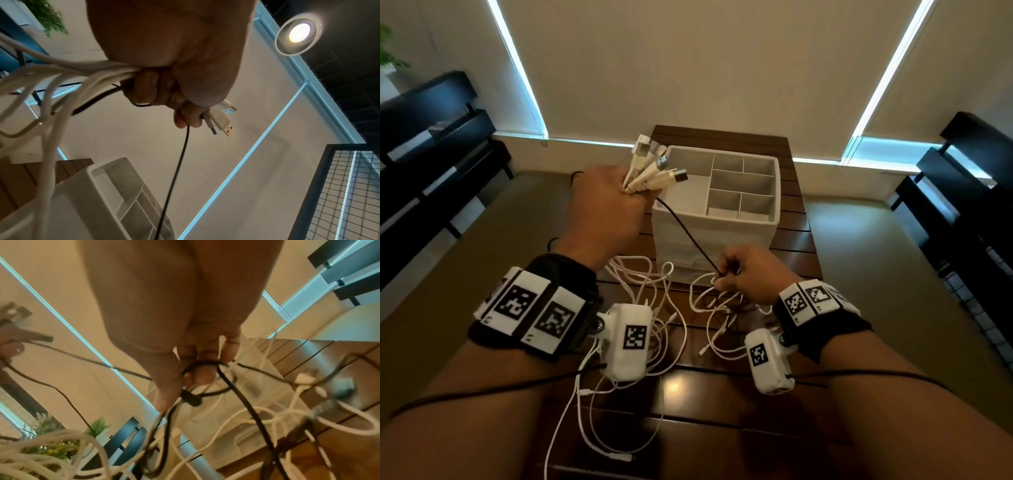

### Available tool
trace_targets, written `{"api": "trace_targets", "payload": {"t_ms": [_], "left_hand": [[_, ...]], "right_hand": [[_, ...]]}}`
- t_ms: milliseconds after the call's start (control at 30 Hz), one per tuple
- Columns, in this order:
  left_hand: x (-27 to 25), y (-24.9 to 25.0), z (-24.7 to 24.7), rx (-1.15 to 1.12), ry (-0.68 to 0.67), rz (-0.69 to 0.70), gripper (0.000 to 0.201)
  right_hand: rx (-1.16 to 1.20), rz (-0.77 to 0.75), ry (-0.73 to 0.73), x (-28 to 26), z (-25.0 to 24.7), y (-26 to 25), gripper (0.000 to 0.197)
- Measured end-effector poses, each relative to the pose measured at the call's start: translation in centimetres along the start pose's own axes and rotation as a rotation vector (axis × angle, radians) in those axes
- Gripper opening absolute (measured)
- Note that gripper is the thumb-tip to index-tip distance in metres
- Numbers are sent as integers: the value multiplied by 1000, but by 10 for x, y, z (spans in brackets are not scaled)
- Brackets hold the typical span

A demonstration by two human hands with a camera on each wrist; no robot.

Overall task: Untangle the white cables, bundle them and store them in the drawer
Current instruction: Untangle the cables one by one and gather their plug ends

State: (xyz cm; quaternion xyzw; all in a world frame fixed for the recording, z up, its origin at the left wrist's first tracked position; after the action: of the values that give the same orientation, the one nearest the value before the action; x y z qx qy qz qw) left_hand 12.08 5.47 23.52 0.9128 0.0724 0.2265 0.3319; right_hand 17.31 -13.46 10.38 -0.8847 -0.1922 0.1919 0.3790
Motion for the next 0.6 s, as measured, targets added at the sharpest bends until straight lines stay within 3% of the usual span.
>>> {"api": "trace_targets", "payload": {"t_ms": [100, 200, 300, 367, 433, 500, 600], "left_hand": [[-2, -3, -6, -20, 32, -25, 28], [2, -20, -9, -2, 30, -97, 17], [3, -31, -4, 5, -3, -132, 17], [1, -28, 5, -25, -33, -117, 22], [-1, -22, 13, -9, -44, -92, 26], [0, -18, 17, -30, -41, -102, 22], [1, -14, 20, -80, -56, -107, 14]], "right_hand": [[-53, -19, -51, 2, 5, 2, 15], [43, -70, 118, -7, -10, 8, 21], [62, -80, 182, -21, -9, 21, 18], [11, -51, 153, -24, -1, 28, 20], [38, -2, 86, -23, 7, 35, 10], [-36, 32, 11, -22, 16, 40, 28], [-46, 57, -24, -22, 20, 41, 39]]}}
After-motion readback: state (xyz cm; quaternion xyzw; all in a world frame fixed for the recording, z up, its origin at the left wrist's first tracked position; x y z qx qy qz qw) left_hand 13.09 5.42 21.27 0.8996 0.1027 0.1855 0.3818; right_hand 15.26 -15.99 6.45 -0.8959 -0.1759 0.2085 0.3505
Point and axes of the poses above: each hand's wrist, its own x-axis towards the middle knuckle, its own z-axis out of the palm, y = z × x, the point moved 9 cm from there along x, towards the middle knuckle, and after that the axes turned 8 degrees about x, right-handed, at the moved point
